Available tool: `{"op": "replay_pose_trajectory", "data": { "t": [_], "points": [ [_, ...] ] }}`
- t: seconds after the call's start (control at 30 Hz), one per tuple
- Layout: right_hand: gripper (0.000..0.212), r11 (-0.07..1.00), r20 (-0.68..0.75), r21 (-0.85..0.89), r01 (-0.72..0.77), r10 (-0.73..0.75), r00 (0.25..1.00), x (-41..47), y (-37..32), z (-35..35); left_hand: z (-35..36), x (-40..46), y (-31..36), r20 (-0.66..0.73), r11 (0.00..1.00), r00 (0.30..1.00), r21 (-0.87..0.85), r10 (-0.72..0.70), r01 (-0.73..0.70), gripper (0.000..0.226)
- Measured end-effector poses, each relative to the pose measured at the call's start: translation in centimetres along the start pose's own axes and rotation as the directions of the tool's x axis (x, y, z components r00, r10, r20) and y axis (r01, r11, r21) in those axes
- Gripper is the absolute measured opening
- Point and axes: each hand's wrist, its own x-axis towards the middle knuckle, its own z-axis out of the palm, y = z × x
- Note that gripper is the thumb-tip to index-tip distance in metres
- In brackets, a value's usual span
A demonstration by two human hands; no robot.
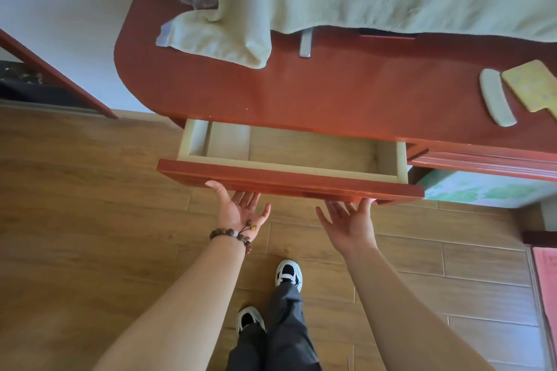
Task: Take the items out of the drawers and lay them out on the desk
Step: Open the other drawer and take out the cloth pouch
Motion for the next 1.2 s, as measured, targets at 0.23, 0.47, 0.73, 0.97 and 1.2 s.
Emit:
{"op": "replay_pose_trajectory", "data": {
  "t": [0.23, 0.47, 0.73, 0.97, 1.2],
  "points": [
    [0.071, 1.0, -0.029, -0.001, 0.01, -0.01, 1.0, -2.8, 2.4, -3.4, -4.2, -2.4, -1.5, -0.008, 1.0, 1.0, -0.014, -0.011, 0.011, 0.106],
    [0.074, 1.0, -0.045, 0.005, 0.005, -0.005, 0.999, -5.2, 4.0, -6.1, -7.0, -4.7, -2.7, -0.036, 0.998, 0.999, -0.063, -0.024, 0.022, 0.111],
    [0.069, 1.0, -0.038, -0.01, 0.005, -0.005, 0.999, -6.7, 5.1, -7.6, -9.0, -5.7, -3.3, -0.03, 0.995, 0.998, -0.088, -0.055, 0.052, 0.106],
    [0.067, 1.0, -0.019, -0.001, -0.007, 0.007, 1.0, -7.3, 5.6, -8.5, -10.0, -6.2, -3.6, -0.012, 0.993, 0.998, -0.106, -0.054, 0.053, 0.119],
    [0.063, 0.998, -0.067, -0.059, -0.017, 0.013, 0.998, -8.6, 5.5, -8.5, -10.8, -7.5, -2.9, -0.023, 0.99, 0.998, 0.132, -0.052, 0.054, 0.107]
  ]
}}
